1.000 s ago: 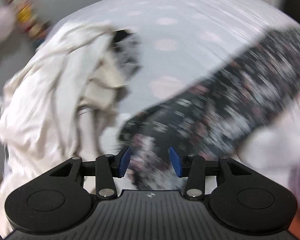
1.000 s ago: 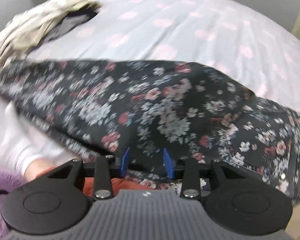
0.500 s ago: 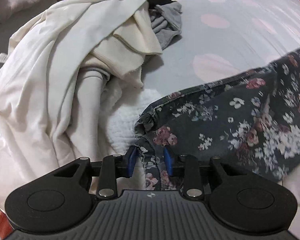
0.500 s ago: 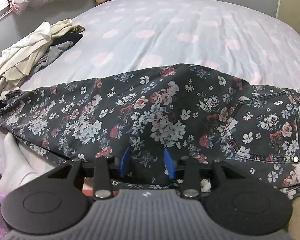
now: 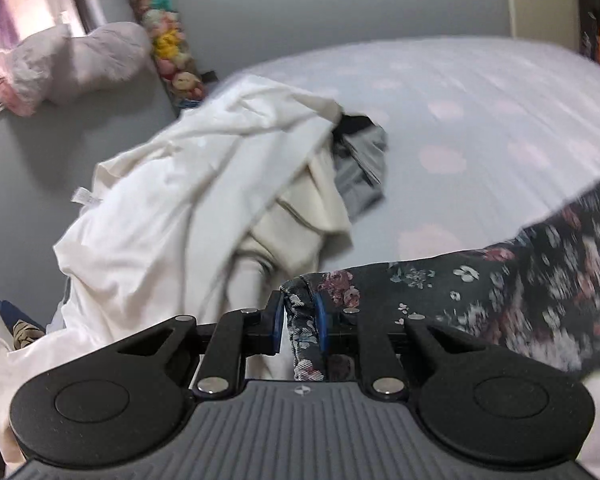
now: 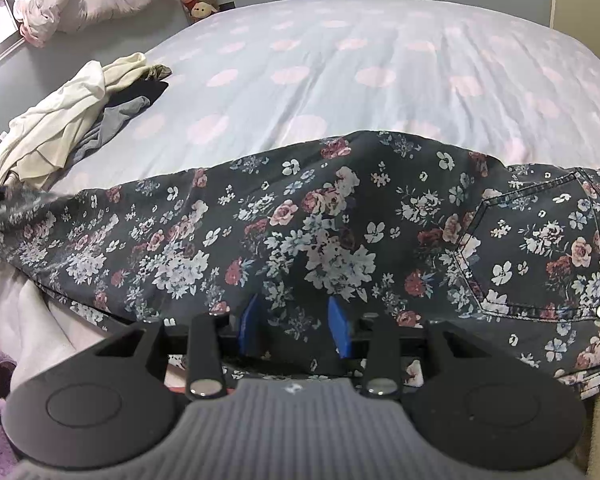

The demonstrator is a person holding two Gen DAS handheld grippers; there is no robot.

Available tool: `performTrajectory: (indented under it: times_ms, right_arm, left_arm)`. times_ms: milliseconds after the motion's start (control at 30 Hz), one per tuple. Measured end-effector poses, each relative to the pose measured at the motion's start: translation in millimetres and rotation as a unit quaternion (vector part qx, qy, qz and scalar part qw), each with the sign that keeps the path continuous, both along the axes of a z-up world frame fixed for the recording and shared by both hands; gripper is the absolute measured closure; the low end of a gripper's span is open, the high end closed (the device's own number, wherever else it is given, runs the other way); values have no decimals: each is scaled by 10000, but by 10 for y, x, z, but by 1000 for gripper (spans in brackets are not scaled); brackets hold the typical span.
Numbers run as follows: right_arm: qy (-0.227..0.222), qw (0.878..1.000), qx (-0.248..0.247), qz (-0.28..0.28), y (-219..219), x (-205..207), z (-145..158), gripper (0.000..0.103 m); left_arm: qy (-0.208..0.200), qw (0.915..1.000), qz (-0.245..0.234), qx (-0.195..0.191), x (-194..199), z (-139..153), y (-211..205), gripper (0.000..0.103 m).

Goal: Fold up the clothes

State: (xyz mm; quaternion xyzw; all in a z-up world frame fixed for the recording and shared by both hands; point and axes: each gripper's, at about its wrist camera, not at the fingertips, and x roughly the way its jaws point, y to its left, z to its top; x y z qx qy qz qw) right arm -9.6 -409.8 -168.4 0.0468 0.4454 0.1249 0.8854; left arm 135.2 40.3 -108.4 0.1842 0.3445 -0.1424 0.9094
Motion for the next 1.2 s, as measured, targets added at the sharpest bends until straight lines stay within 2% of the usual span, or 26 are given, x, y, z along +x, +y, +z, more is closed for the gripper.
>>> performTrajectory:
  times_ms: [67,233,300,367,467,500,533,633,800,867,967,1200]
  right_arm:
    - [-32,10000,-14,-31,-8,-9,3,61]
    - [-245,9995,-1,-215,-63,-87,60,61]
    - [-337,9990,9,-296,-88,-121,85,61]
    - [-457,9981,41,-409,-131,-165,123,61]
    - [-676,9933,84,-937,-394,-291,263,61]
    - [-721,9906,44,-1162,-518,-332,313,61]
    - [-766,9874,4,-1387,-642,-373,364,61]
    - [-897,9745,-116,-2055,-1014,-495,514,61]
    - [-1015,9445,-288,-3110,-1708,-643,718,62]
    - [-871,9343,-296,-3444,-2001,-651,697,62]
    - [-687,9264,39,-3701,-2288,-642,571,62]
    - [-497,9127,709,-3993,-2515,-535,239,66]
  left_arm:
    - [118,9999,119,-22,126,-75,-19,89]
    - [502,9981,205,289,262,-383,-88,88]
    - [483,9982,279,237,252,-394,-63,88]
    - [437,9983,310,213,222,-372,-40,85]
    - [257,9987,242,362,135,-311,-56,70]
    - [176,9989,238,375,100,-281,-62,63]
    - [113,9989,239,379,70,-253,-69,62]
    - [29,9991,265,338,19,-193,-94,62]
    - [-10,9990,320,312,-23,-141,-132,62]
    - [-13,9989,343,307,-37,-126,-146,62]
    - [26,9987,371,336,-56,-119,-163,62]
    - [74,9987,408,311,-85,-93,-216,61]
